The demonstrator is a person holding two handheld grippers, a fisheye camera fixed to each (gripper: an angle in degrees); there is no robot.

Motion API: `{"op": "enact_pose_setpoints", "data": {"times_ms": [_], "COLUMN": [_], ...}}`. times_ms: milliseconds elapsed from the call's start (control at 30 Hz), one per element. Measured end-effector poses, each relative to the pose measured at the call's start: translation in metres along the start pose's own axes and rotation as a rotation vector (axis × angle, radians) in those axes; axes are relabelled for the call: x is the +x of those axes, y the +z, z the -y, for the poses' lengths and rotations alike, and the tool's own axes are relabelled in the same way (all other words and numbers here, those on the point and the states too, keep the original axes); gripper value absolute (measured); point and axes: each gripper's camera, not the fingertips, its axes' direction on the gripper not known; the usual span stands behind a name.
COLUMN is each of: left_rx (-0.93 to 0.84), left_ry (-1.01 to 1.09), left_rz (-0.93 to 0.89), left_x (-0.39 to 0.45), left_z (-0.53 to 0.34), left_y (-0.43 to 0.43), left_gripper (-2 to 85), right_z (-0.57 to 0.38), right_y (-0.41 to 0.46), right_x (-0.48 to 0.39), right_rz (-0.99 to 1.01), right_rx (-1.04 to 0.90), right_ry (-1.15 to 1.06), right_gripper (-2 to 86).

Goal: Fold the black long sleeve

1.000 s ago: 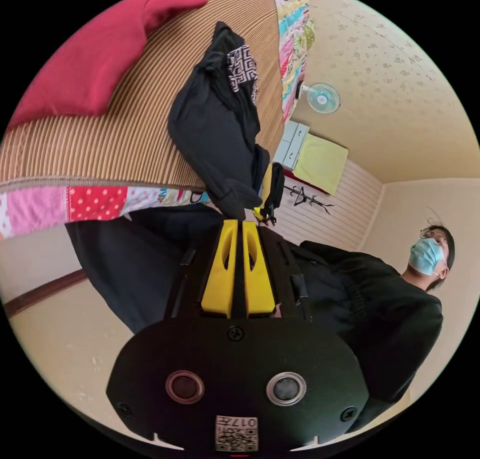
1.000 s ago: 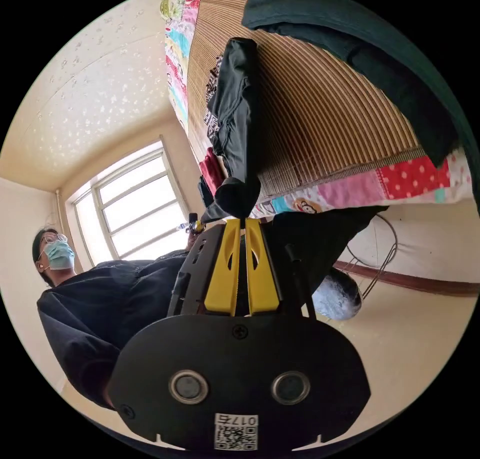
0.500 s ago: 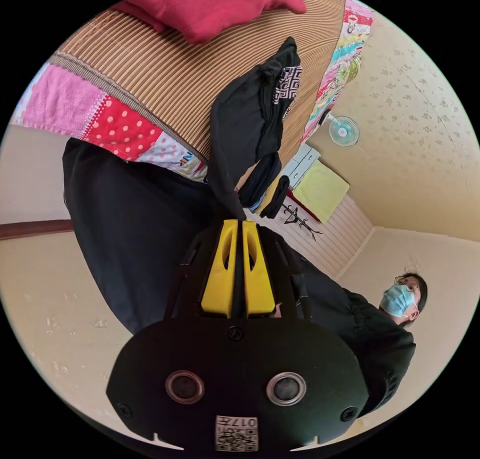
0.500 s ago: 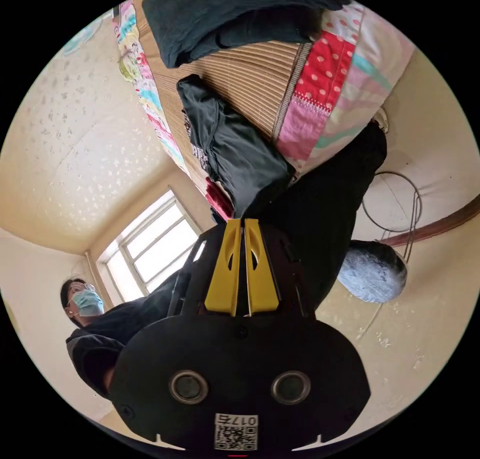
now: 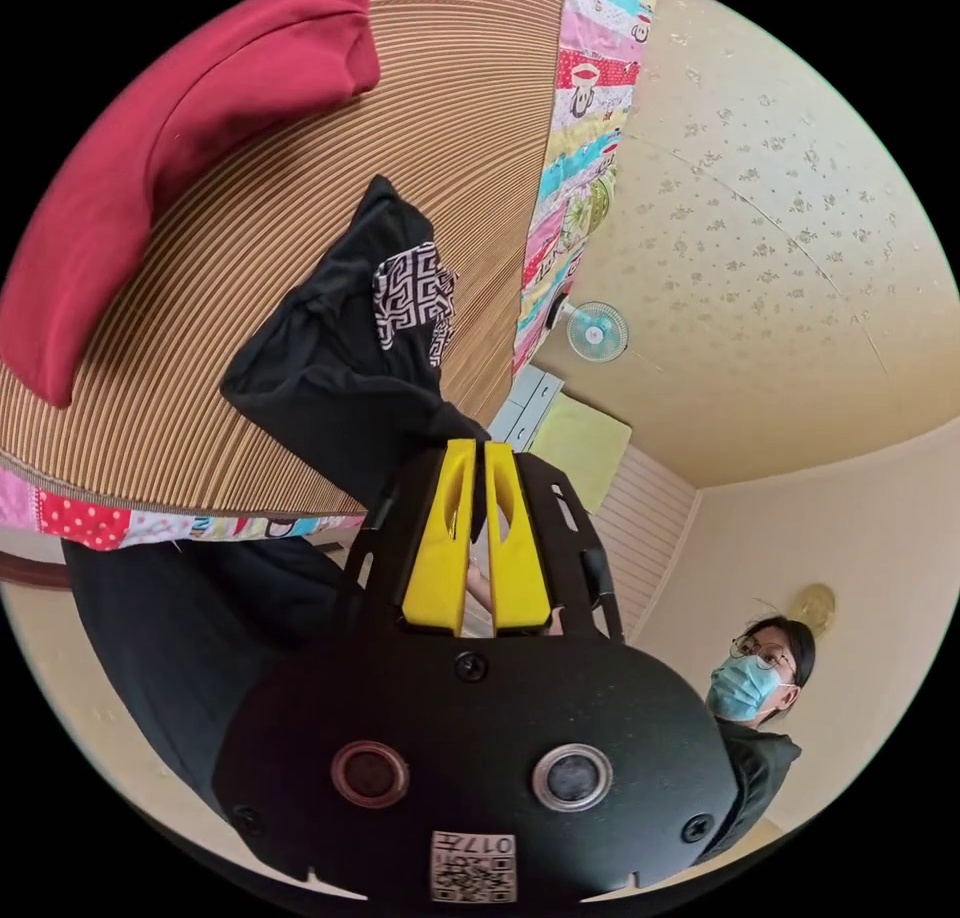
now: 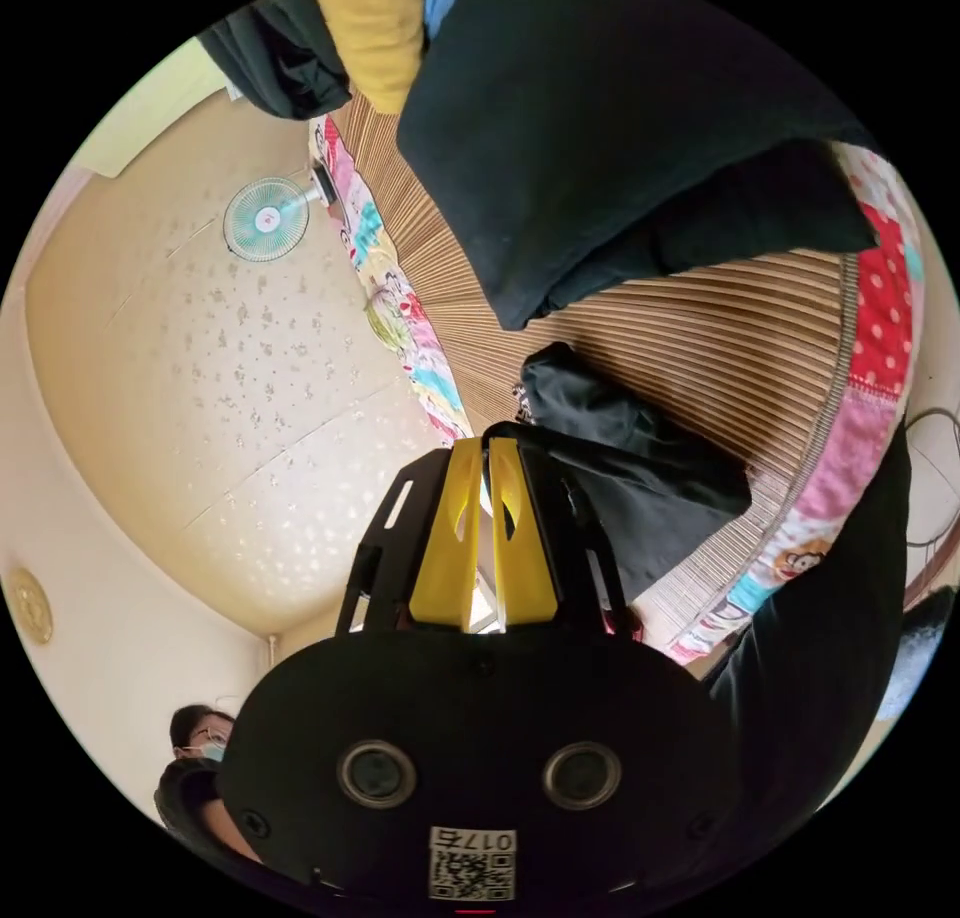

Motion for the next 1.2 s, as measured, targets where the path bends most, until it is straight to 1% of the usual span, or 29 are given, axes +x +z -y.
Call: {"op": "enact_pose_setpoints", "data": {"times_ms": [133,200,367,433,633,767,867,933,1000,1033,1100,1133,1167,1200], "left_rx": [0.05,0.079,0.175,0.196,0.171,0.158,0.155,0.185,0.236,0.256,0.239,0.201,0.151,0.122], "left_ry": [-0.056,-0.079,-0.111,-0.12,-0.124,-0.119,-0.167,-0.171,-0.144,-0.11,-0.082,-0.071,-0.052,-0.043], "left_rz": [-0.005,-0.01,-0.085,-0.085,-0.01,-0.007,0.011,0.001,-0.049,-0.049,0.053,0.153,0.268,0.333], "left_x": [0.01,0.013,0.022,0.027,0.049,0.058,0.052,0.05,0.051,0.056,0.069,0.077,0.085,0.089], "left_z": [0.01,0.012,0.018,0.022,0.054,0.08,0.095,0.098,0.096,0.093,0.086,0.081,0.073,0.069], "left_y": [0.016,0.024,0.041,0.043,0.064,0.09,0.108,0.115,0.118,0.121,0.126,0.132,0.138,0.141], "left_gripper": [-0.6,-0.6,-0.5,-0.5,-0.5,-0.1,1.1,3.0,5.7,7.5,8.6,9.6,10.6,11.2], "right_z": [0.023,0.036,0.058,0.066,0.092,0.112,0.129,0.137,0.142,0.143,0.144,0.143,0.141,0.139], "right_y": [0.037,0.06,0.101,0.115,0.16,0.19,0.209,0.214,0.217,0.218,0.223,0.225,0.229,0.237], "right_x": [-0.034,-0.049,-0.059,-0.057,-0.047,-0.042,-0.036,-0.032,-0.024,-0.021,-0.013,-0.012,-0.01,-0.008], "right_rz": [-0.114,-0.164,-0.225,-0.228,-0.235,-0.27,-0.258,-0.195,-0.075,-0.054,-0.052,-0.07,-0.123,-0.195], "right_rx": [-0.015,-0.054,-0.114,-0.118,-0.114,-0.123,-0.097,-0.055,0.012,0.021,0.025,0.021,0.0,-0.041], "right_ry": [-0.038,-0.071,-0.1,-0.089,-0.069,-0.077,-0.069,-0.076,-0.065,-0.058,-0.037,-0.037,-0.041,-0.05], "right_gripper": [1.2,1.2,1.1,1.1,1.3,1.5,2.0,2.3,3.1,3.4,5.0,5.4,6.1,6.7]}}
